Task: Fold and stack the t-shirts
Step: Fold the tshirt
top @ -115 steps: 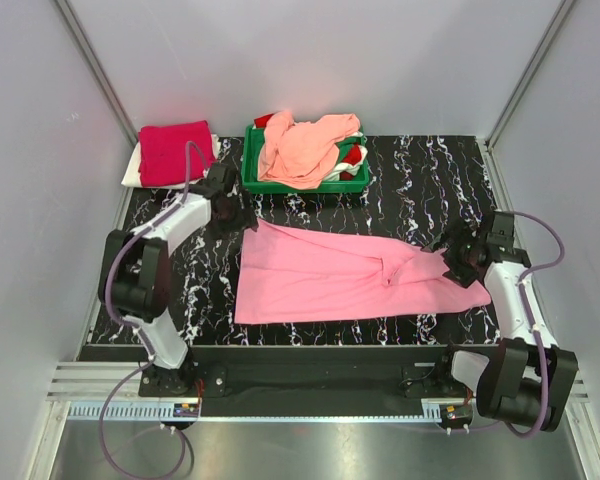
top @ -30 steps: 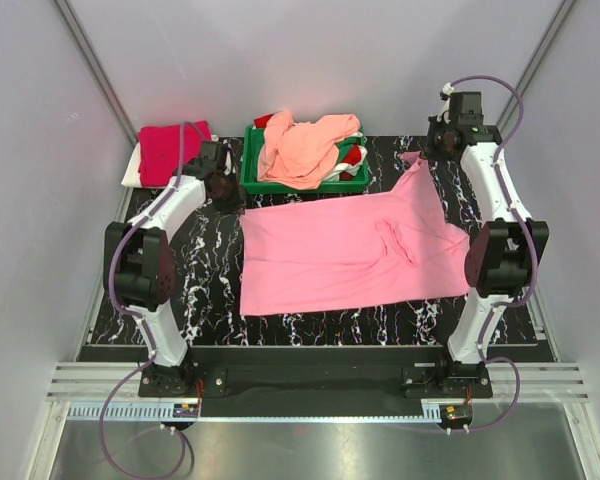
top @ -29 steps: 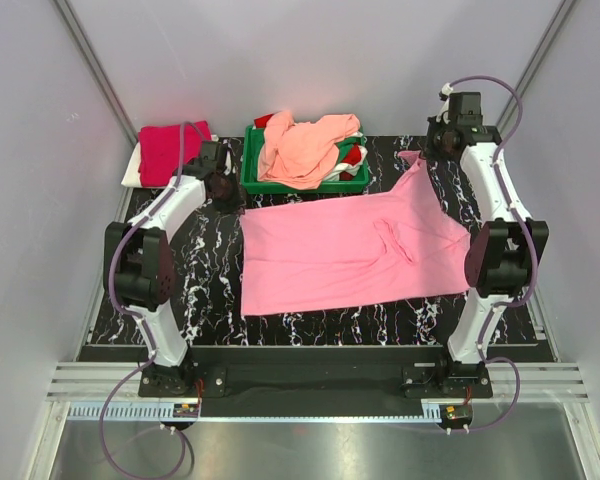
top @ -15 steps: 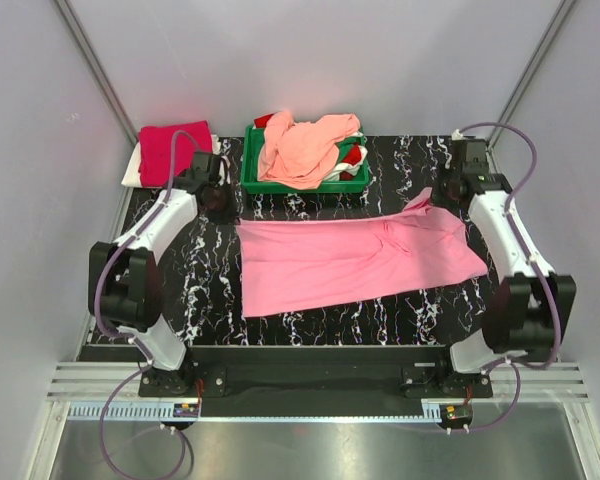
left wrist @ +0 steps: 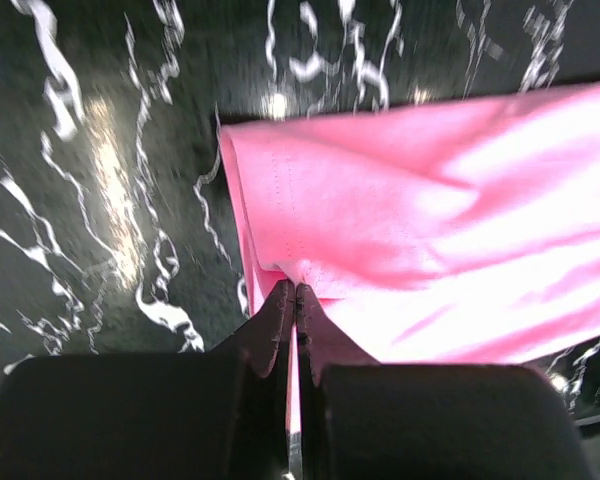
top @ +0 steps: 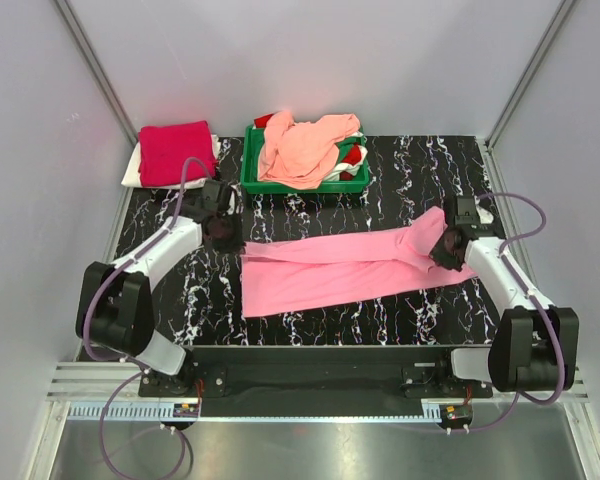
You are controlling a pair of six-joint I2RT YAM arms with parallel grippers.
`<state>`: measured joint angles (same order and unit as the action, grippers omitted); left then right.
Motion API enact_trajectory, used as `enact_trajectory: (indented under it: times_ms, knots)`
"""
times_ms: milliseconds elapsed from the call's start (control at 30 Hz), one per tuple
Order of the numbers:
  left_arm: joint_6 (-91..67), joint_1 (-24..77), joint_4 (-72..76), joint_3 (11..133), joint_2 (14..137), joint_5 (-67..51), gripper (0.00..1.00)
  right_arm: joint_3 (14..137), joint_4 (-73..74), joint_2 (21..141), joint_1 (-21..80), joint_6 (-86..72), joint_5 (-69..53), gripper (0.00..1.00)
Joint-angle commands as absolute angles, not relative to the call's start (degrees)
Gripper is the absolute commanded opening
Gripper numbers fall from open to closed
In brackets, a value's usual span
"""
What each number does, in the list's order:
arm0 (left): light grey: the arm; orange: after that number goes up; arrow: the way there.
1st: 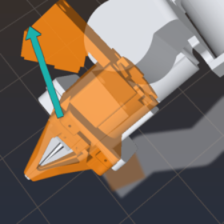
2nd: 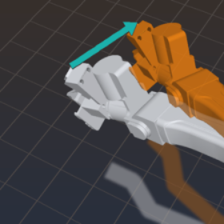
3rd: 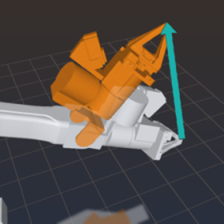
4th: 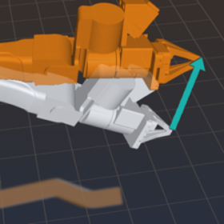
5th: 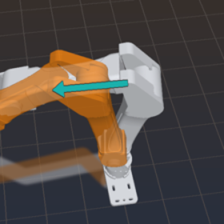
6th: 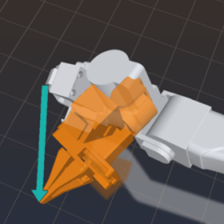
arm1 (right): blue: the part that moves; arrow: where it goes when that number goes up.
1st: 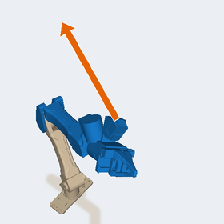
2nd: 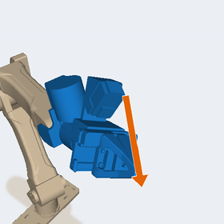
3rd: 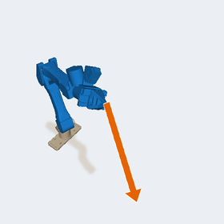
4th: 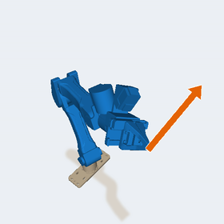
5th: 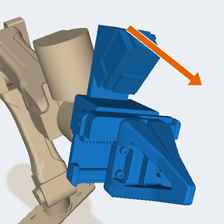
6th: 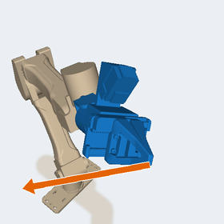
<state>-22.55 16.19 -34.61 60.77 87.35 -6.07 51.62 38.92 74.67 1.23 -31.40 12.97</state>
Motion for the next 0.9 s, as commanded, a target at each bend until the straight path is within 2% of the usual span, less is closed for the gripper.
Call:
enact_trajectory:
  times_ms: [0,67,100,133,200,233,267,433,533,667,867]
  knots:
    - [-25.48,17.66,-32.69,57.93,83.15,-2.64,0.04,47.66,39.56,72.16,1.23,-42.17,13.81,0.0]
    - [-26.36,17.84,-33.57,55.3,81.75,-0.89,0.2,44.75,38.59,71.98,1.05,-43.5,10.65,0.02]
    - [-27.24,17.84,-33.84,54.59,81.22,-0.18,0.29,43.78,37.89,71.29,0.97,-44.64,9.5,0.1]
    - [-27.51,17.84,-34.88,54.15,80.78,1.48,0.37,42.81,37.27,70.58,0.97,-45.08,8.54,0.33]
    - [-27.95,17.84,-35.94,54.05,79.28,2.37,0.44,41.05,36.57,67.35,0.97,-45.96,9.13,0.6]
    - [-28.12,17.84,-36.73,54.4,78.23,2.81,0.47,41.05,36.56,66.02,0.97,-45.88,9.84,0.77]
    - [-28.12,17.84,-37.0,54.84,77.7,2.9,0.47,41.92,36.56,63.74,0.88,-44.92,11.84,0.79]
    - [-27.86,18.63,-36.92,59.85,77.25,2.2,0.48,47.98,34.11,62.4,0.97,-40.7,11.52,0.79]
    - [-27.25,20.21,-35.51,61.87,80.67,0.97,0.47,53.16,31.99,68.27,1.05,-38.15,8.27,0.73]
    - [-27.25,21.88,-33.84,61.62,84.46,0.35,0.41,61.5,33.31,82.22,1.05,-34.37,5.46,0.62]
    - [-28.12,22.24,-29.62,57.22,86.04,-3.16,0.34,63.63,31.2,90.26,1.49,-31.9,3.43,0.49]
